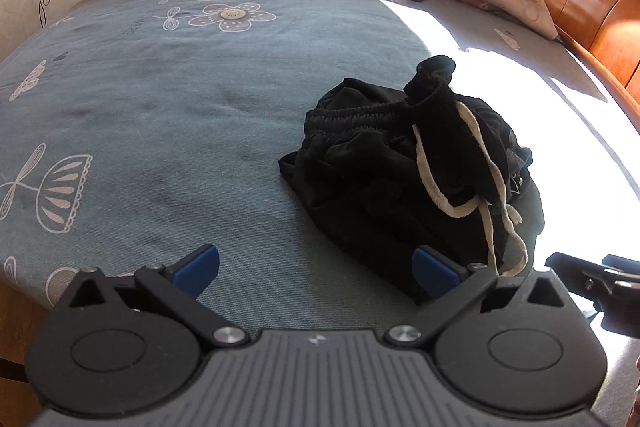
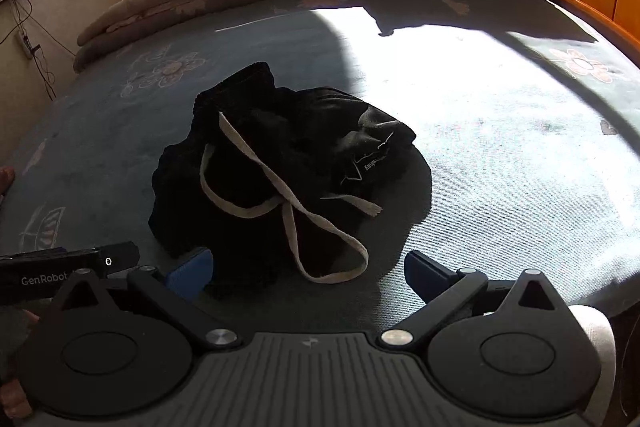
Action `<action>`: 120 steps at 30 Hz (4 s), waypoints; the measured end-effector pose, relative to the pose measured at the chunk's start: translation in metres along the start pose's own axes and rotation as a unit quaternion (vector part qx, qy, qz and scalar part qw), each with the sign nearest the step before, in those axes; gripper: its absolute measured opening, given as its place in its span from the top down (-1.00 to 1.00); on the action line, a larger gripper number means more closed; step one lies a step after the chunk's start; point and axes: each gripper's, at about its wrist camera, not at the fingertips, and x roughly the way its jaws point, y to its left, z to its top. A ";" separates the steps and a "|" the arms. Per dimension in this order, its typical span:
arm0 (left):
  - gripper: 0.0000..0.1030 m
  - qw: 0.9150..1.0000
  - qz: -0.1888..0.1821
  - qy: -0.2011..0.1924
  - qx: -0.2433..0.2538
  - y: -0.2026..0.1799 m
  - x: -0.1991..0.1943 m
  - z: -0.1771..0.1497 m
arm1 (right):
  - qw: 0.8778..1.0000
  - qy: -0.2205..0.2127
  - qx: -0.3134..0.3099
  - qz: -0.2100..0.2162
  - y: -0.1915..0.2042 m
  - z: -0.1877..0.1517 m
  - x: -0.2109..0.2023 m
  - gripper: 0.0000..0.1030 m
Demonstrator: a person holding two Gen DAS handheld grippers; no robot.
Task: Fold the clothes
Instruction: 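Move both grippers toward the elastic waistband of the black pants, then close the left gripper on the waistband while the right gripper grips it nearby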
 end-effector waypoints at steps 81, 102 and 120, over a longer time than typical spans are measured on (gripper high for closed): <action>-0.29 0.987 -0.139 -0.057 -0.058 0.048 0.089 0.044 | 0.977 -0.085 -0.159 0.111 -0.012 0.014 0.040 -0.30; -0.21 0.977 -0.202 -0.034 -0.063 0.060 0.116 0.047 | 0.935 -0.070 -0.334 0.100 0.059 0.073 0.093 -0.27; -0.33 0.929 -0.355 -0.056 0.090 0.031 0.116 0.063 | 0.944 -0.122 -0.275 0.134 -0.009 0.022 0.042 0.31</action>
